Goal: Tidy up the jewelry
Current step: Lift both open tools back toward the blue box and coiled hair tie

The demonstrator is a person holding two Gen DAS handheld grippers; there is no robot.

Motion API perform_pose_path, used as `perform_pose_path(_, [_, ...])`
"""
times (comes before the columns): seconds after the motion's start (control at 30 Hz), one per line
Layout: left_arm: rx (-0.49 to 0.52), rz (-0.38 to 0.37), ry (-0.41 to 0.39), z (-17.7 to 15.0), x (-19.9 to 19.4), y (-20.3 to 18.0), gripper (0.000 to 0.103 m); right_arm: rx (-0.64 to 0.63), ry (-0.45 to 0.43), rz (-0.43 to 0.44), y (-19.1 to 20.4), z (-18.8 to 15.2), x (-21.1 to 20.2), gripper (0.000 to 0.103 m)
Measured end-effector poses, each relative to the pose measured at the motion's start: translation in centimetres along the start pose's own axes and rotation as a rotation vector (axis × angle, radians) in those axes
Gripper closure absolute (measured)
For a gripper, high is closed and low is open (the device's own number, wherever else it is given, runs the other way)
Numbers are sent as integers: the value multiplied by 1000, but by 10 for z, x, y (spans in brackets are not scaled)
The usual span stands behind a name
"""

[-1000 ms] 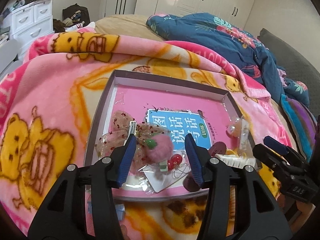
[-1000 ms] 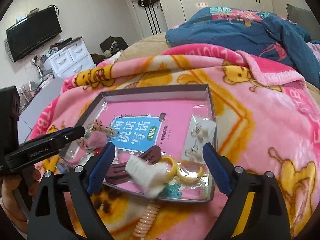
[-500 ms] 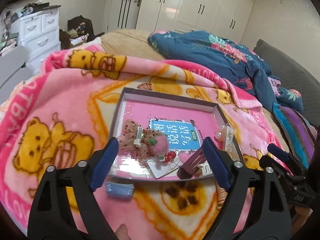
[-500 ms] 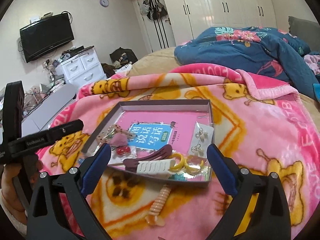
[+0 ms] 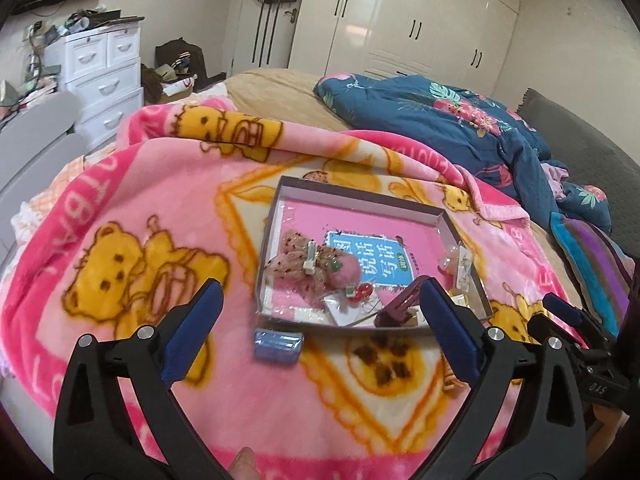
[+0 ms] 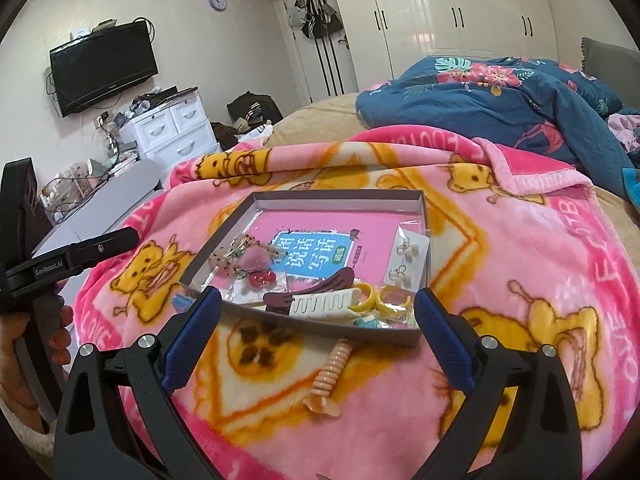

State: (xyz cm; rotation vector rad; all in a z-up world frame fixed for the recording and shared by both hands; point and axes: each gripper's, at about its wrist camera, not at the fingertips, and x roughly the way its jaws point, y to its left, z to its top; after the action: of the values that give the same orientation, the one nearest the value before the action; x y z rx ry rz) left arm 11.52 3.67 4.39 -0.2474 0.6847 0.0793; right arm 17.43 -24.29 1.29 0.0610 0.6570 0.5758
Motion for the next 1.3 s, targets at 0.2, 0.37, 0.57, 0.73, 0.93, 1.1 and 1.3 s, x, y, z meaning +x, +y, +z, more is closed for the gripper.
perform_pose_path(0.2, [-5, 9, 16, -9, -4, 9, 11, -26, 14, -3, 9, -6, -5, 7])
perform_pose_path(0.37, [-21, 16, 26, -16, -6, 19, 11, -31, 35, -7, 13, -12, -3, 7])
perform_pose_path(0.57, [-39, 34, 40, -24, -5, 31, 10, -29, 70, -5, 18, -20, 4, 7])
perform_pose_path(0.73, [-50, 43, 53, -29, -2, 41, 10, -33, 94, -10, 22, -26, 11, 7])
perform_pose_path(0.93, [-57, 53, 96, -37, 9, 50, 10, -24, 128, -13, 22, -33, 21, 7])
perform_pose_path(1.1, [-62, 63, 141, -45, 24, 57, 10, -12, 167, -16, 19, -43, 33, 7])
perform_pose_path(1.3, [-61, 76, 190, -55, 45, 59, 10, 26, 229, -19, 10, -57, 53, 7])
